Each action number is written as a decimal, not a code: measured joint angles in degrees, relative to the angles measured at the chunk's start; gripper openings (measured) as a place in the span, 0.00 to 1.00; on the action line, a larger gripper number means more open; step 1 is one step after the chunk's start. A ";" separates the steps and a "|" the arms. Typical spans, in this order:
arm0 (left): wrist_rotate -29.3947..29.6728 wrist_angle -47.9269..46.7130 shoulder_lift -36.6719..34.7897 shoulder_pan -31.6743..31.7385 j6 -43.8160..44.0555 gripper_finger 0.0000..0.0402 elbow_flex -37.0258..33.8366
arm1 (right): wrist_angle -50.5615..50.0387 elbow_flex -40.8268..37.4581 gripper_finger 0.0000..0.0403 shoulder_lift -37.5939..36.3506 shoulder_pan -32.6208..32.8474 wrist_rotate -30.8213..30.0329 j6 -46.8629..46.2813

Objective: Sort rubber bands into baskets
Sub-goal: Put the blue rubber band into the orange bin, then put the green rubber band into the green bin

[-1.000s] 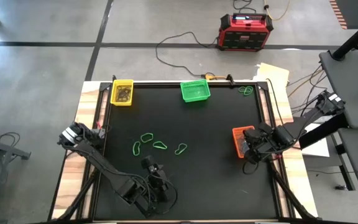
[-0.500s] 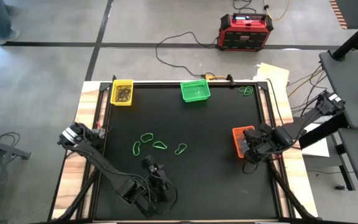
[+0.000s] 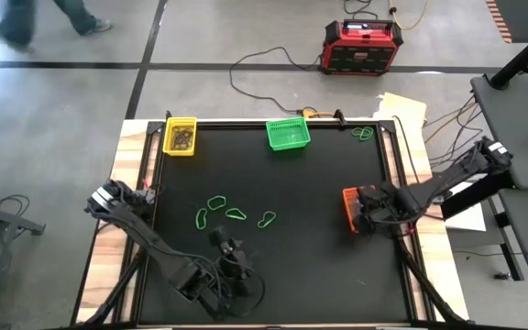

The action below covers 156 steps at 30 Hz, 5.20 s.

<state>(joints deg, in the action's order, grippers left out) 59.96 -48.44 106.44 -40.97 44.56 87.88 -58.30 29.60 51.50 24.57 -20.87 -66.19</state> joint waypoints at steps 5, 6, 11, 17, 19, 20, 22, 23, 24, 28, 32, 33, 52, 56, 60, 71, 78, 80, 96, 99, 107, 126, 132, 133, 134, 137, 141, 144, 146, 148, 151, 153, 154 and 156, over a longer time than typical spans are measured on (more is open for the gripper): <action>-0.37 -11.02 -0.70 0.09 0.20 0.41 7.10 | -2.30 3.43 0.27 0.05 -2.75 0.09 4.60; -0.38 -14.23 -0.99 0.11 1.12 0.41 8.11 | -3.59 4.55 0.30 0.05 -3.12 -0.02 5.53; -2.48 -30.48 -4.34 0.15 12.96 0.41 8.74 | -8.63 10.52 0.43 0.05 -3.73 -0.15 7.73; -7.56 -30.80 -12.86 0.15 21.78 0.40 -4.38 | 7.06 12.67 0.52 0.47 -3.73 -0.32 16.82; -9.11 -24.73 -16.67 0.15 21.75 0.39 -11.11 | 20.70 11.30 0.53 1.51 -3.71 -0.22 24.04; -9.68 -21.15 -18.54 0.14 21.65 0.38 -14.75 | 28.20 10.43 0.53 2.63 -3.71 -0.12 28.01; -10.58 -12.65 -21.93 0.11 20.48 0.35 -21.87 | 43.32 8.94 0.53 5.88 -3.71 0.37 36.41; -10.90 -7.85 -23.55 0.11 19.55 0.34 -25.44 | 49.61 8.40 0.53 8.10 -3.80 0.93 39.97; -11.08 -2.81 -24.83 0.11 18.46 0.32 -28.86 | 54.99 8.13 0.53 10.61 -4.12 1.92 43.10; -11.19 16.39 -27.55 0.24 11.96 0.28 -40.24 | 69.95 8.15 0.54 21.82 -6.20 5.44 51.45; -11.18 30.25 -27.97 0.26 6.91 0.25 -48.23 | 80.54 9.01 0.55 30.81 -8.64 6.56 58.86; -11.17 32.96 -27.97 0.26 6.20 0.24 -49.78 | 81.65 9.45 0.56 32.53 -9.50 6.56 60.63; -1.94 70.01 -17.49 7.57 -3.08 0.19 -65.01 | 80.47 27.62 0.62 62.85 -25.74 31.59 72.00; -1.79 71.34 -12.51 9.77 -3.16 0.19 -63.61 | 76.72 29.32 0.52 64.42 -25.74 31.37 73.19; -1.93 71.06 -9.02 11.88 -2.85 0.19 -63.21 | 76.61 28.86 0.36 64.57 -25.76 31.08 73.80; 0.23 71.21 -5.80 15.04 1.81 0.19 -65.21 | 76.11 28.16 0.03 63.64 -25.58 31.62 76.49; 1.09 71.77 -3.79 15.28 2.47 0.19 -65.21 | 69.49 27.53 0.02 54.95 -25.32 31.37 75.88; 1.35 71.58 -3.64 15.34 2.49 0.19 -65.21 | 68.03 27.65 0.02 51.77 -25.78 31.39 76.49; 1.05 71.49 -3.51 15.32 2.51 0.19 -65.60 | 58.72 28.27 0.02 38.19 -44.41 16.40 82.77; 1.05 71.51 -3.52 15.32 2.49 0.19 -65.60 | 57.35 30.14 0.02 39.21 -49.86 14.23 82.70; 1.01 71.92 -3.53 15.32 1.86 0.19 -65.62 | 52.81 40.51 0.02 47.58 -58.98 16.73 83.77; 0.61 74.61 -11.08 15.28 -3.62 0.19 -64.92 | 37.28 49.75 0.03 55.96 -60.12 18.56 81.41; 0.43 74.57 -16.47 15.30 -9.52 0.19 -64.93 | 35.77 49.62 0.15 56.53 -60.12 20.27 80.09; -0.25 74.57 -17.53 15.30 -10.68 0.19 -64.97 | 35.58 49.62 0.19 56.52 -60.12 20.28 79.67; -1.18 74.35 -18.68 15.30 -11.81 0.19 -65.03 | 35.21 49.62 0.22 56.39 -60.11 20.29 79.51; -5.37 71.06 -22.76 15.42 -14.07 0.19 -65.08 | 33.33 50.01 0.31 55.27 -59.87 20.37 79.10; -14.19 62.32 -28.72 16.85 -13.40 0.19 -65.12 | 30.03 51.46 0.39 51.59 -58.03 25.38 78.62; -20.50 57.85 -30.90 18.41 -12.64 0.19 -65.12 | 30.28 50.44 0.42 47.99 -54.01 30.40 78.16; -23.68 55.43 -31.01 19.00 -12.51 0.19 -65.36 | 30.35 49.39 0.42 45.68 -50.02 31.56 78.26; -26.01 54.84 -30.23 19.39 -12.56 0.19 -65.98 | 30.64 48.01 0.42 43.72 -45.35 31.79 78.59; -29.38 54.84 -29.07 20.19 -12.48 0.19 -67.37 | 35.14 44.33 0.43 41.87 -37.50 31.80 77.64; -29.66 54.86 -28.82 20.24 -11.74 0.19 -68.19 | 42.02 40.85 0.43 41.74 -32.87 31.81 75.74; -29.65 54.81 -28.96 20.24 -11.43 0.19 -68.48 | 47.00 38.93 0.44 42.17 -30.90 31.81 74.01; -29.70 55.09 -29.56 19.90 -10.98 0.19 -69.15 | 58.05 34.86 0.45 43.64 -28.13 31.78 69.63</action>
<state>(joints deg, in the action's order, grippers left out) 30.26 6.66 76.89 -21.08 33.58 18.73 -0.25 64.46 95.14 -3.56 10.91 3.44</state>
